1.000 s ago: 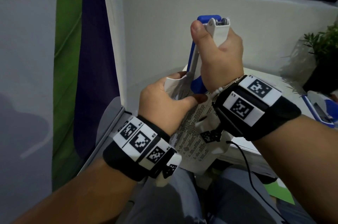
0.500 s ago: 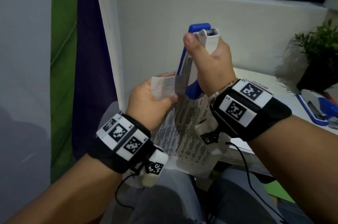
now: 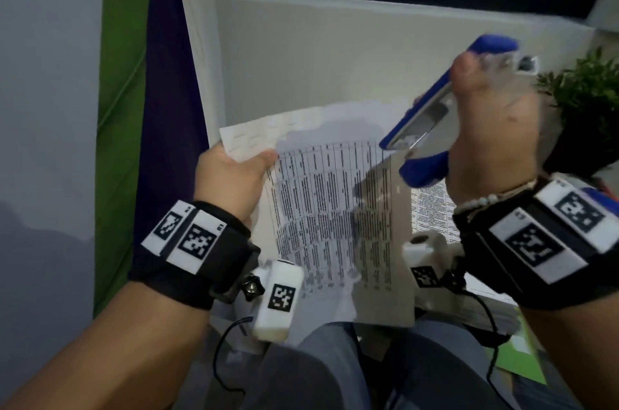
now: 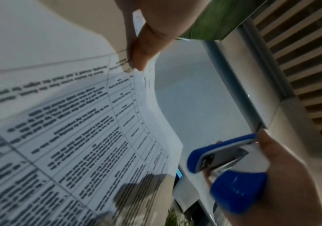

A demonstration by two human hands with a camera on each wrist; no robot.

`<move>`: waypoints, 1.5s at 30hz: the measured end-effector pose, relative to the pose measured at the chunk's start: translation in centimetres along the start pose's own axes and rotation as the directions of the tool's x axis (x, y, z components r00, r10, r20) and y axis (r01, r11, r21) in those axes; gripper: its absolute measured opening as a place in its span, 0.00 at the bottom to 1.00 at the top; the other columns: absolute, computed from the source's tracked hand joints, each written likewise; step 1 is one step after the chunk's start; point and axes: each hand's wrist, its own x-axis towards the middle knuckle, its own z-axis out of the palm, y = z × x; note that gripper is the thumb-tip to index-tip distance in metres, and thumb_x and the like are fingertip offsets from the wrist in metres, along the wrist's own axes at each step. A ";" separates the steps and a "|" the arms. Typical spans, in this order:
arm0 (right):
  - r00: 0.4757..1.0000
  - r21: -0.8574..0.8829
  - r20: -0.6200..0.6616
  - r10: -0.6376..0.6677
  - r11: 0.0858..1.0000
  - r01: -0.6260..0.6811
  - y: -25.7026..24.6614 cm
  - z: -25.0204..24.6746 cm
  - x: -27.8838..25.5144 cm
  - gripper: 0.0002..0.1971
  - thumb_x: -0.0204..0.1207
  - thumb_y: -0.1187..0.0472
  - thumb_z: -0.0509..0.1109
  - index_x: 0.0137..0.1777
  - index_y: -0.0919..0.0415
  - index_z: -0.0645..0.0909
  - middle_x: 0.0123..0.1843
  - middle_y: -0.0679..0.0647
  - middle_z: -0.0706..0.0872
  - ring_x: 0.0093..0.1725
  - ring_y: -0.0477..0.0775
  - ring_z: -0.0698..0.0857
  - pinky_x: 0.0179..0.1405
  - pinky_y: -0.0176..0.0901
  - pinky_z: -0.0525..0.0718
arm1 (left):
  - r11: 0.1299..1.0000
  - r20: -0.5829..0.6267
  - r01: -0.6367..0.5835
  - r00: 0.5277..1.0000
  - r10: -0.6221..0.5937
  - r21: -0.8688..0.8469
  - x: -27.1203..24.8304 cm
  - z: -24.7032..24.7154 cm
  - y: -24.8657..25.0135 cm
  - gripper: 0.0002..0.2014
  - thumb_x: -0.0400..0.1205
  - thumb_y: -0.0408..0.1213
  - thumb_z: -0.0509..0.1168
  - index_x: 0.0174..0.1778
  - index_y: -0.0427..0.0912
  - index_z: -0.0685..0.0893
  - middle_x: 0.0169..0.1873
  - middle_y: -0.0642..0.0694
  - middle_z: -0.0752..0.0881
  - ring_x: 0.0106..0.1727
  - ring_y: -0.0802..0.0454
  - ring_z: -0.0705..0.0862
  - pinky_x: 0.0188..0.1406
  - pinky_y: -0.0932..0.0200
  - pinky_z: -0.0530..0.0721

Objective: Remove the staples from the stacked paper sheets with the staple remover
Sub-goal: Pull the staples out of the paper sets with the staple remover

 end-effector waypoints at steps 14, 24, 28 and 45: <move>0.905 -0.306 -0.014 0.426 0.859 -0.409 11.1 -2.5 -3.7 0.14 0.71 0.41 0.68 0.42 0.51 0.75 0.39 0.51 0.83 0.41 0.58 0.84 0.45 0.54 0.82 | 0.451 0.613 -0.845 0.524 0.591 0.286 -2.9 -0.3 -6.7 0.11 0.75 0.29 0.72 0.53 0.42 0.88 0.40 0.51 0.82 0.42 0.56 0.77 0.39 0.70 0.72; 0.900 -0.221 -0.026 0.435 0.875 -0.430 11.9 -3.7 -5.1 0.09 0.76 0.56 0.71 0.48 0.59 0.77 0.36 0.50 0.82 0.34 0.50 0.81 0.35 0.42 0.78 | 0.413 0.599 -0.894 0.429 0.676 0.174 -2.9 0.1 -8.2 0.22 0.66 0.19 0.74 0.50 0.47 0.83 0.40 0.56 0.78 0.41 0.52 0.78 0.40 0.61 0.75; 0.898 -0.215 -0.043 0.438 0.874 -0.436 12.3 -4.0 -5.6 0.07 0.75 0.57 0.73 0.46 0.59 0.78 0.38 0.53 0.84 0.38 0.55 0.83 0.40 0.48 0.82 | 0.428 0.615 -0.888 0.434 0.658 0.169 -3.1 0.1 -8.3 0.24 0.66 0.17 0.74 0.48 0.48 0.83 0.39 0.56 0.76 0.41 0.52 0.76 0.38 0.57 0.75; 0.920 -0.260 -0.041 0.390 0.885 -0.387 12.7 -4.4 -6.2 0.11 0.74 0.60 0.73 0.49 0.66 0.79 0.36 0.53 0.83 0.33 0.51 0.81 0.33 0.40 0.77 | 0.444 0.540 -0.884 0.447 0.713 0.145 -3.4 0.0 -9.3 0.11 0.69 0.30 0.75 0.41 0.46 0.81 0.37 0.54 0.74 0.39 0.50 0.76 0.34 0.56 0.75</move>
